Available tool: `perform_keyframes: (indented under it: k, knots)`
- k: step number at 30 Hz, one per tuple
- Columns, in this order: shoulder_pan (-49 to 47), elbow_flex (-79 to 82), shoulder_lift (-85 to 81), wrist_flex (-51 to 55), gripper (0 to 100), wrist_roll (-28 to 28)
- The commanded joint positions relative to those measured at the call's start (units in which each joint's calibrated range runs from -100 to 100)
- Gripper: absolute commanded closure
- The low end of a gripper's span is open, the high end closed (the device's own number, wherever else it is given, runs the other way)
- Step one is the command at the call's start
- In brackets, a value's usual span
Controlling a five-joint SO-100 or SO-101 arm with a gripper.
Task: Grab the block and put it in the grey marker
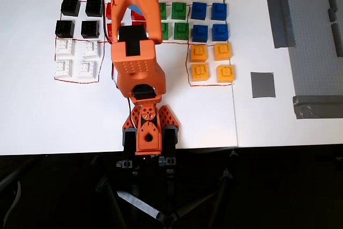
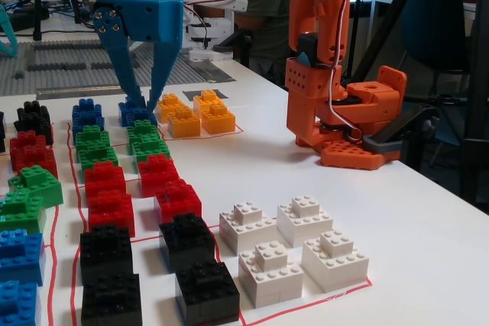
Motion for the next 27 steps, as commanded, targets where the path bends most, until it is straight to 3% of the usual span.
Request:
perform_keyframes:
  k: [1,27]
  knots:
    - [1.1,-3.8,-5.0,1.0,100,-0.5]
    - [1.0,-3.2,-5.3,1.0,100,-0.4]
